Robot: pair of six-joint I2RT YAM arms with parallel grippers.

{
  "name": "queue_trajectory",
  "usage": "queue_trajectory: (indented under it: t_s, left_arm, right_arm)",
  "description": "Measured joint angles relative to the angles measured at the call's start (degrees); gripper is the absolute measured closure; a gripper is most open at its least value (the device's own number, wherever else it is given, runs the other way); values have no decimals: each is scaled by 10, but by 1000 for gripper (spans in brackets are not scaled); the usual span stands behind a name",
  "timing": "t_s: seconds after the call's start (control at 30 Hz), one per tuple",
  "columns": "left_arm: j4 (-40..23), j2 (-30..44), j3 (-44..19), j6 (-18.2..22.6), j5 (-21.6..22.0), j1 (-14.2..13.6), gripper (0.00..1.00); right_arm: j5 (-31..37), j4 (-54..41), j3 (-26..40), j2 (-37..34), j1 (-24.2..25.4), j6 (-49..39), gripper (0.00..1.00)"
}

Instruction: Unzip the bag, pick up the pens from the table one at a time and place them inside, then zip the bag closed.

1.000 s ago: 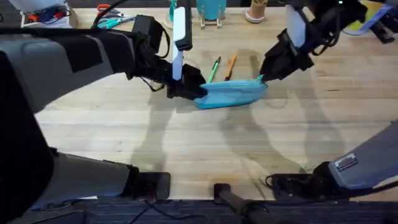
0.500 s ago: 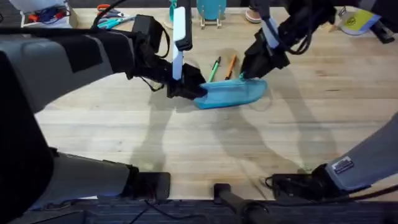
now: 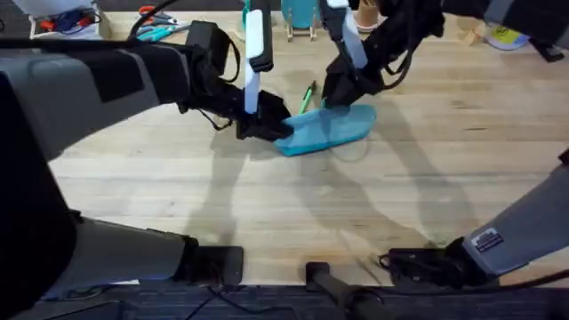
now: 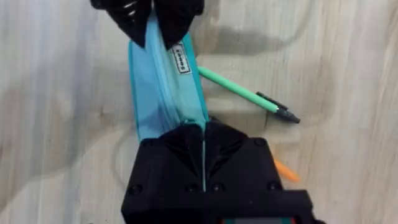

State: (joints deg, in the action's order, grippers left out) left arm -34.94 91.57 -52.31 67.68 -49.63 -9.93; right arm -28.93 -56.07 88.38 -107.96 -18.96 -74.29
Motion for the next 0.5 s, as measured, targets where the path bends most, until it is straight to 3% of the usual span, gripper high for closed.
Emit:
queue_trajectory:
  t_s: [0.5]
  left_arm:
    - [-2, 0, 0, 0, 2, 1, 958]
  right_arm:
    - [18, 19, 0, 0, -14, 54, 970]
